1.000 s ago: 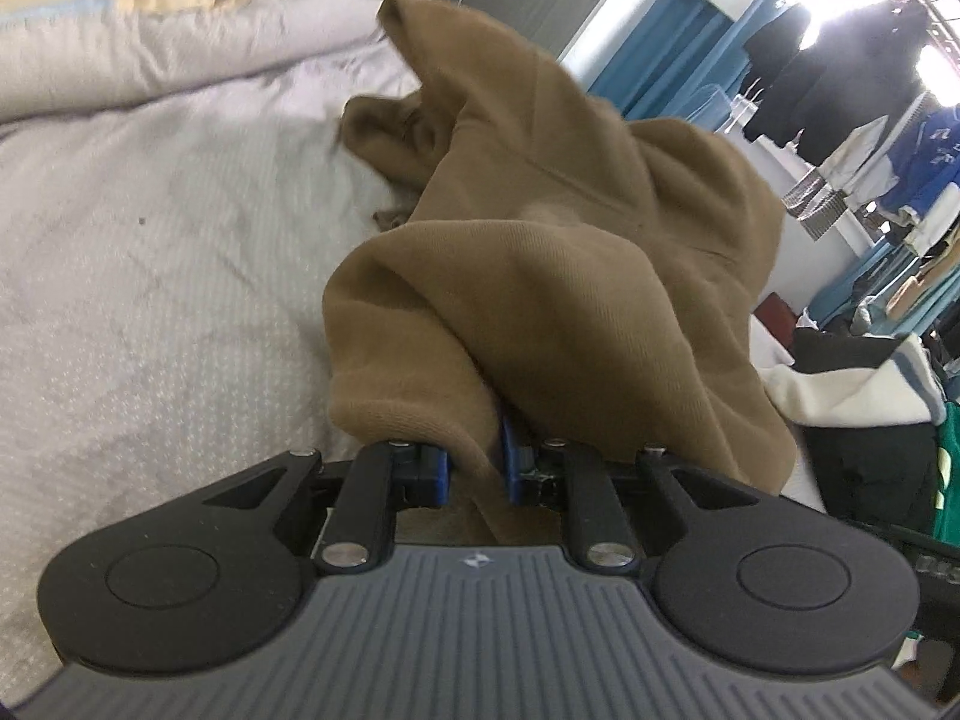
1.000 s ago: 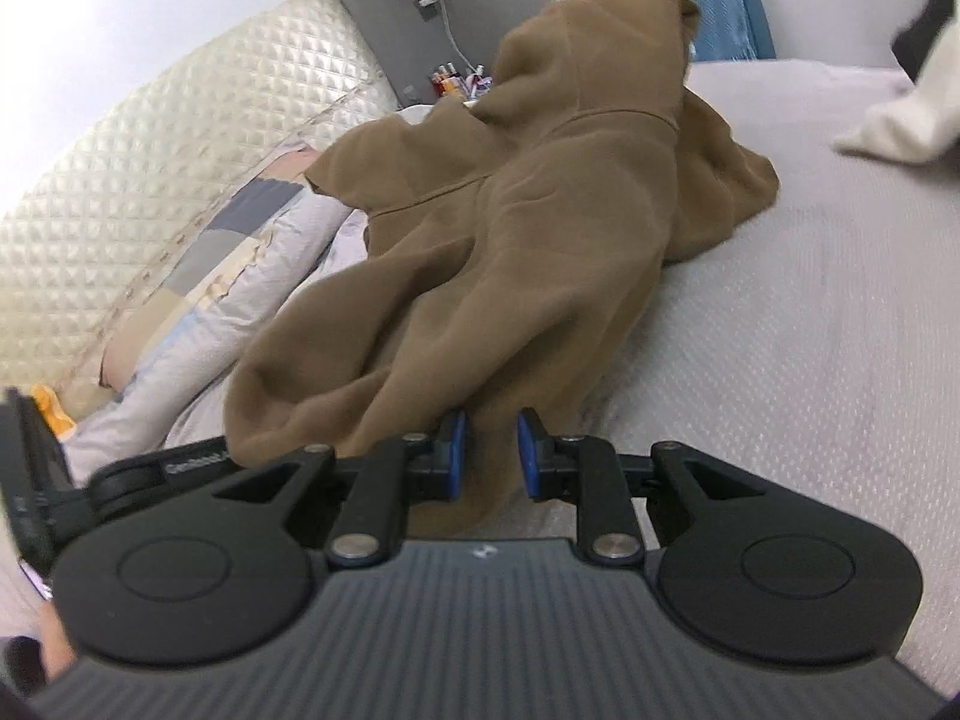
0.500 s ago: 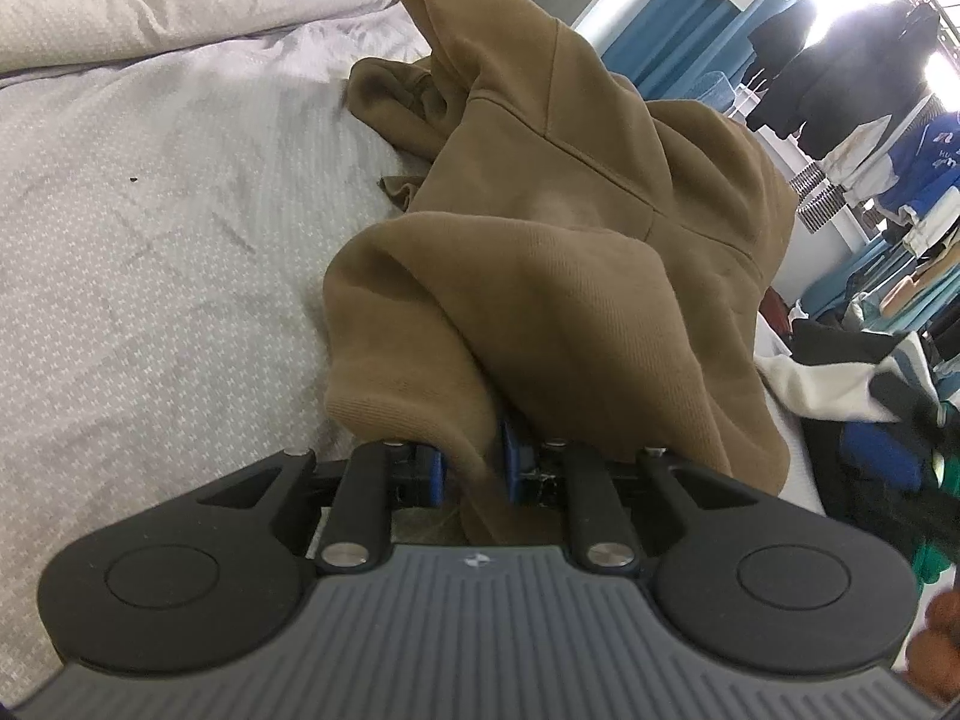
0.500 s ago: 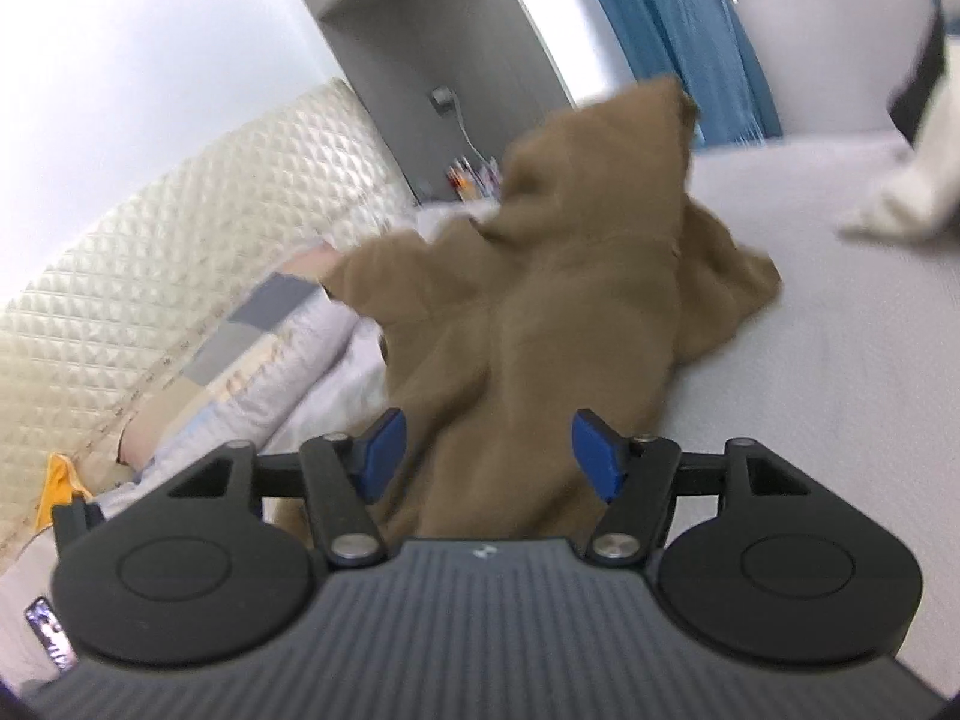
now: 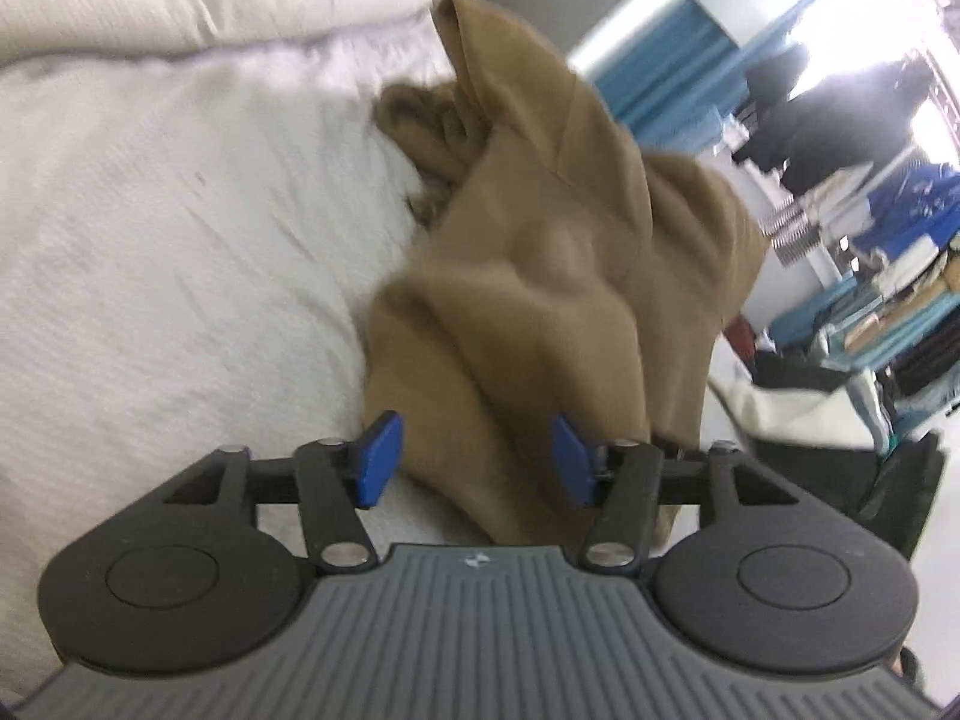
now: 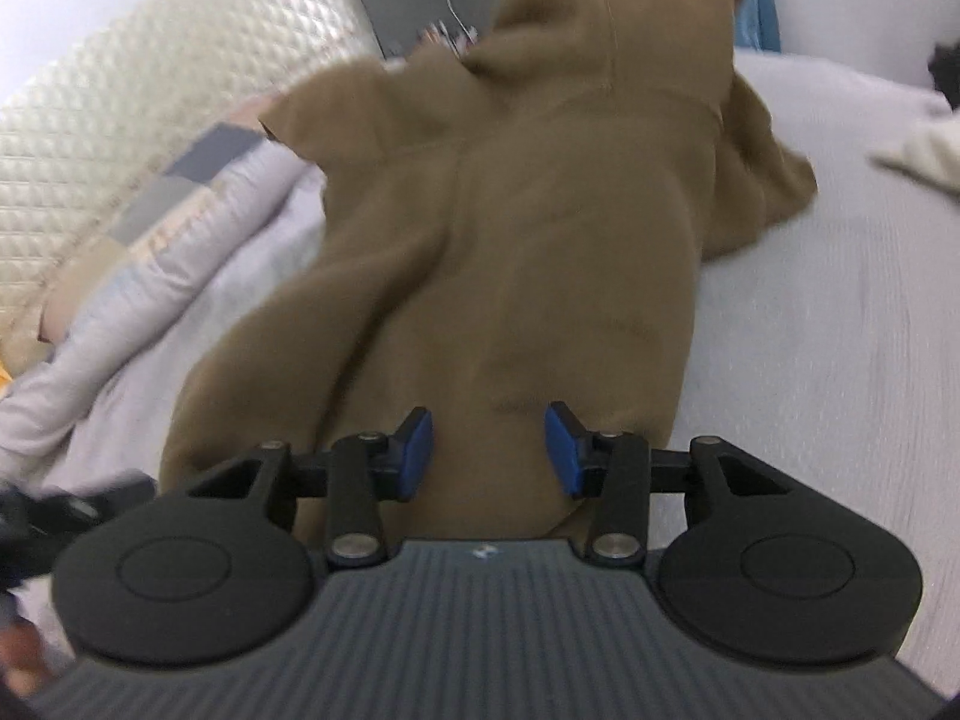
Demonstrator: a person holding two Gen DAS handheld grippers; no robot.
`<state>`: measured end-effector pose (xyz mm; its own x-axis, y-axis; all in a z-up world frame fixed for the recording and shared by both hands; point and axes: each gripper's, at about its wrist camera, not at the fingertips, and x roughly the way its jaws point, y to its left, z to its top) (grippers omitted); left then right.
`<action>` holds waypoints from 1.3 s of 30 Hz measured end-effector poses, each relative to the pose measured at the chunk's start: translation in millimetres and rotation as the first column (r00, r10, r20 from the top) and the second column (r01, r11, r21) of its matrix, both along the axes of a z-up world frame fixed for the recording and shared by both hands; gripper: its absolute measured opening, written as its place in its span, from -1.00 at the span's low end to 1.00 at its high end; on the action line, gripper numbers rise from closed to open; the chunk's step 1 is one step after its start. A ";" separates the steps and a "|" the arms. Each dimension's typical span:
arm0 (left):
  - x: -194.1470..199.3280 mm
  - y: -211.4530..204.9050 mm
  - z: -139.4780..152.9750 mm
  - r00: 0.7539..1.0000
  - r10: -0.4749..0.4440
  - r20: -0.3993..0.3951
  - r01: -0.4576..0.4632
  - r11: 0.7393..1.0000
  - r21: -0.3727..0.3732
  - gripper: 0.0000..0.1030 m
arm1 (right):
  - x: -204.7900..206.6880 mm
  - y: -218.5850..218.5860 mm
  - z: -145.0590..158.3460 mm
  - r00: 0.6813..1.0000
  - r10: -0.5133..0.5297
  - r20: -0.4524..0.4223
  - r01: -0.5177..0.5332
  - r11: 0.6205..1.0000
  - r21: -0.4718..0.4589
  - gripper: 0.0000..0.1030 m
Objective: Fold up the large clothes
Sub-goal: 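Lift the hoodie with both tools, shaking it loose above the bed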
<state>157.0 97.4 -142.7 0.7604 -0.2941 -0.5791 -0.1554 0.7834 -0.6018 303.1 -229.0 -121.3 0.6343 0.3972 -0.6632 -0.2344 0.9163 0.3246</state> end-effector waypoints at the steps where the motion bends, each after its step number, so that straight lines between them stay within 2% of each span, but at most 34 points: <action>1: -3.8 4.5 5.4 1.000 0.011 0.024 -0.011 1.000 0.005 0.31 | -0.1 -0.6 0.6 1.000 -0.001 -0.001 0.001 1.000 0.001 -0.12; 3: -5.6 10.5 12.6 0.998 0.030 0.059 -0.030 1.000 0.007 0.40 | -1.2 -0.9 5.8 1.000 -0.004 0.008 0.004 1.000 0.010 -0.13; 7: 18.8 14.8 25.6 0.995 0.022 0.093 -0.025 0.999 0.036 0.41 | -1.7 -6.6 25.0 0.996 -0.020 0.081 0.012 0.995 0.095 -0.11; 11: 68.0 12.0 35.4 0.994 -0.015 0.113 0.006 0.997 0.080 0.41 | 3.9 -21.2 52.4 0.975 -0.065 0.214 0.041 0.993 0.114 -0.09; 14: 108.8 12.9 38.2 0.992 -0.056 0.115 0.044 0.994 0.101 0.41 | 22.4 -32.1 59.1 0.961 -0.116 0.251 0.089 0.989 0.114 -0.09; 15: 122.2 13.4 37.7 0.990 -0.075 0.116 0.063 0.993 0.103 0.41 | 31.9 -36.2 59.1 0.957 -0.146 0.252 0.119 0.986 0.118 -0.07; 17: 147.9 15.4 33.5 0.989 -0.096 0.115 0.085 0.991 0.101 0.41 | 49.2 -43.1 57.2 0.953 -0.195 0.231 0.163 0.975 0.152 0.10; 19: 173.6 20.1 25.6 0.990 -0.100 0.104 0.090 0.991 0.098 0.41 | 68.6 -51.0 53.7 0.947 -0.246 0.204 0.207 0.959 0.195 0.49; 20: 185.9 22.8 20.5 0.991 -0.098 0.095 0.088 0.991 0.099 0.41 | 77.0 -54.4 51.6 0.939 -0.279 0.200 0.239 0.950 0.202 0.55; 22: 206.7 28.5 8.0 0.992 -0.098 0.082 0.091 0.993 0.079 0.41 | 94.2 -58.7 45.6 0.927 -0.317 0.199 0.280 0.940 0.193 0.56; 26: 230.4 34.6 -26.5 0.989 -0.136 0.054 0.135 0.991 0.011 0.41 | 120.5 -69.9 25.3 0.928 -0.336 0.161 0.301 0.930 0.210 0.56; 29: 245.0 31.8 -50.8 0.985 -0.170 0.014 0.170 0.985 0.004 0.38 | 134.3 -79.2 6.7 0.942 -0.319 0.107 0.274 0.912 0.304 0.58; 32: 257.6 33.9 -68.6 0.982 -0.191 0.003 0.191 0.979 -0.070 0.37 | 145.1 -83.4 -5.2 0.950 -0.296 0.099 0.245 0.903 0.352 0.67; 33: 259.1 35.6 -72.6 0.980 -0.198 0.005 0.197 0.976 -0.097 0.34 | 148.1 -83.1 -9.1 0.955 -0.280 0.097 0.225 0.900 0.373 0.70; 35: 263.2 38.4 -76.6 0.977 -0.215 0.010 0.214 0.966 -0.146 0.03 | 151.9 -81.6 -14.0 0.958 -0.271 0.099 0.213 0.896 0.391 0.70; 36: 264.8 39.0 -75.9 0.977 -0.213 0.010 0.213 0.966 -0.150 0.00 | 153.4 -80.2 -15.0 0.958 -0.264 0.109 0.203 0.899 0.389 0.70; 38: 264.6 38.5 -71.6 0.978 -0.210 0.016 0.210 0.968 -0.135 -0.32 | 152.7 -79.1 -15.2 0.958 -0.254 0.131 0.190 0.908 0.374 0.63; 39: 263.8 38.5 -68.5 0.978 -0.208 0.021 0.209 0.969 -0.129 -0.41 | 151.9 -79.6 -14.8 0.957 -0.252 0.141 0.185 0.911 0.368 0.50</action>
<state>420.8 135.9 -211.2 0.6781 -0.5191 -0.5202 0.0080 0.7131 -0.7011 455.1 -308.6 -136.1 0.8277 0.4188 -0.3734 -0.1267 0.7878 0.6027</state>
